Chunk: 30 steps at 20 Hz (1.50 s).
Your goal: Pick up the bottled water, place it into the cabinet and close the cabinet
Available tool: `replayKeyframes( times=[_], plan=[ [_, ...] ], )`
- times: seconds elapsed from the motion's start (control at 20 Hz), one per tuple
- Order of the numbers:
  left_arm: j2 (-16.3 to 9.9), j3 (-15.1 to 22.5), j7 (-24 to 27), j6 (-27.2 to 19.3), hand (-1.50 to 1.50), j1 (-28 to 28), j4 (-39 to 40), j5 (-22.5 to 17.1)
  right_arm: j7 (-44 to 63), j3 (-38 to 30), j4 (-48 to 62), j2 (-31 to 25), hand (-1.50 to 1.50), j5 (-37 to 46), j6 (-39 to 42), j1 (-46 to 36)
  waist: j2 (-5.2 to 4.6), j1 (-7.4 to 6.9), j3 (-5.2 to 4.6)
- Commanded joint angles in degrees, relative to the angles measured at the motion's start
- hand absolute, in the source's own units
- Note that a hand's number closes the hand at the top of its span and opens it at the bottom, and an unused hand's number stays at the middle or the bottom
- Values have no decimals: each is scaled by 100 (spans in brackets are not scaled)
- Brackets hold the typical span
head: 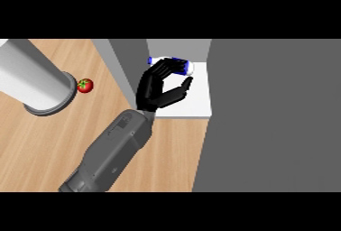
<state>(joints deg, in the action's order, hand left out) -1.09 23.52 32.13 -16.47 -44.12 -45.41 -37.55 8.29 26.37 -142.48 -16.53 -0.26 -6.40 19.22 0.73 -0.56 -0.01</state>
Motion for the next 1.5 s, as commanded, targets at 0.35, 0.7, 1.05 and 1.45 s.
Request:
replayKeyframes(
  times=[0.35, 0.7, 1.05, 1.45],
  plan=[
    [-872, 650, -468, -269, 150, 2410, -2726, 285, 987, 227, -500, -895, 150, 197, 680, -446, -20, -86, -1],
    [-1769, 710, -729, -354, 150, 3807, -4656, 440, 1711, 1356, -430, -208, 150, 235, 429, -847, -38, -45, -2],
    [-2265, 437, -508, -109, 150, 4797, -5468, 386, 2706, 2551, 38, 776, 150, 967, 33, -1910, -25, -58, -11],
    [-2523, -107, -590, 182, 150, 5295, -5868, 48, 3147, 2890, 1277, 1621, 150, 1253, -51, -3523, -47, -75, -10]
  ],
)
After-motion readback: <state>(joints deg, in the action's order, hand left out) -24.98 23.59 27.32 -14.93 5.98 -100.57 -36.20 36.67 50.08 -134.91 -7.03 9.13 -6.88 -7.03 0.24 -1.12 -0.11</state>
